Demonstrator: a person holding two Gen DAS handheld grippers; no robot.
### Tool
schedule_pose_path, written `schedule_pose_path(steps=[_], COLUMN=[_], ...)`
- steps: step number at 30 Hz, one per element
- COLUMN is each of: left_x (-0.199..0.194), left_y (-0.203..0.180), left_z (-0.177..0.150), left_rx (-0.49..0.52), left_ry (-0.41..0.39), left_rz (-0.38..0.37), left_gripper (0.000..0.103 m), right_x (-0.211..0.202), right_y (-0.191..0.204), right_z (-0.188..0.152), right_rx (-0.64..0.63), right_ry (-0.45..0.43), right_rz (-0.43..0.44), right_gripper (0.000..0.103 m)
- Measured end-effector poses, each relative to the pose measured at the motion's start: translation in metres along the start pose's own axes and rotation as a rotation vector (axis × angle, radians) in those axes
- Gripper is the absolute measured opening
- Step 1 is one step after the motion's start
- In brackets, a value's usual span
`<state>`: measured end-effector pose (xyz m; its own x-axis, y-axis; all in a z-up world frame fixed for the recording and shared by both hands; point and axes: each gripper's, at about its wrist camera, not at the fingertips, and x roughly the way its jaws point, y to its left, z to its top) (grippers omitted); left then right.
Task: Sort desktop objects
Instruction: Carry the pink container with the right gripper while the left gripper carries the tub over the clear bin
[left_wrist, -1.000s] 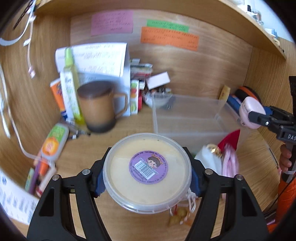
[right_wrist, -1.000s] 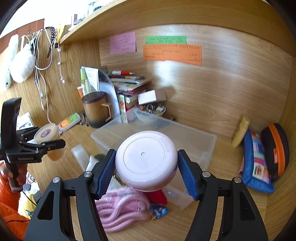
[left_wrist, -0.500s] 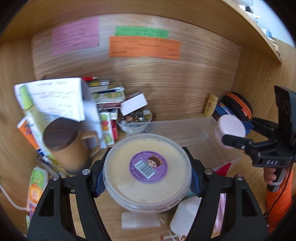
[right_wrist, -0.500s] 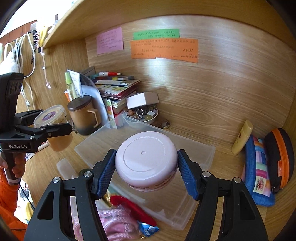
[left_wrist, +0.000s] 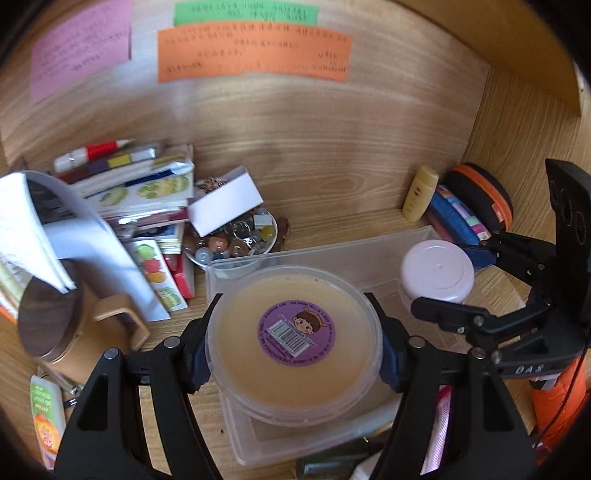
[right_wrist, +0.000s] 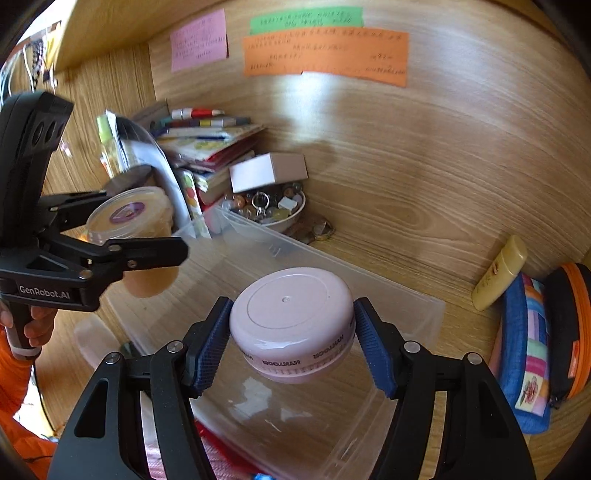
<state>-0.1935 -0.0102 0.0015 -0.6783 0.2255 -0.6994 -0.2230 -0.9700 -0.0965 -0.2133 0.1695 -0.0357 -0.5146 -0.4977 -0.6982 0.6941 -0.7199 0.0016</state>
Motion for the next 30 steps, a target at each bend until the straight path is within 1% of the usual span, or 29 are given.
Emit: schedule_pose_path(steps=[6,9,13,15,18,22,27,30], left_x=[0.026,0.037,0.049,0.052,0.055,0.060,0.066,0.069], left_y=[0.003,0.002,-0.001,-0.003,-0.007,-0.012,-0.016,-0.018], left_z=[0.003,0.002,0.002,0.002,0.000,-0.002,-0.004,-0.006], left_rx=[-0.001,0.011,0.024,0.025,0.040,0.056,0.067,0.081], left_ry=[0.055,0.086,0.127,0.142,0.154,0.176,0.212,0.228], left_rz=[-0.020,-0.028,-0.029,-0.038,-0.025,-0.017,-0.022,-0.011], left_gripper=[0.070,0.070,0.070,0.070,0.070,0.070,0.070,0.070], right_x=[0.021,0.029,0.029,0.030,0.032,0.033,0.036,0.038], right_y=[-0.001,-0.004,-0.004,-0.006,-0.008,-0.008,-0.011,-0.012], right_z=[-0.003,-0.007,-0.009,-0.010,-0.011,-0.013,-0.014,-0.015], right_rx=[-0.001,0.001,-0.009,-0.011,-0.009,-0.016,-0.012,-0.007], right_ry=[0.043,0.061,0.067,0.083,0.098,0.109,0.138,0.147], right_rz=[0.004,-0.009,-0.003,-0.012,-0.003,-0.042,-0.034,-0.031], right_gripper=[0.063,0.063,0.063,0.063,0.063,0.063,0.063,0.063])
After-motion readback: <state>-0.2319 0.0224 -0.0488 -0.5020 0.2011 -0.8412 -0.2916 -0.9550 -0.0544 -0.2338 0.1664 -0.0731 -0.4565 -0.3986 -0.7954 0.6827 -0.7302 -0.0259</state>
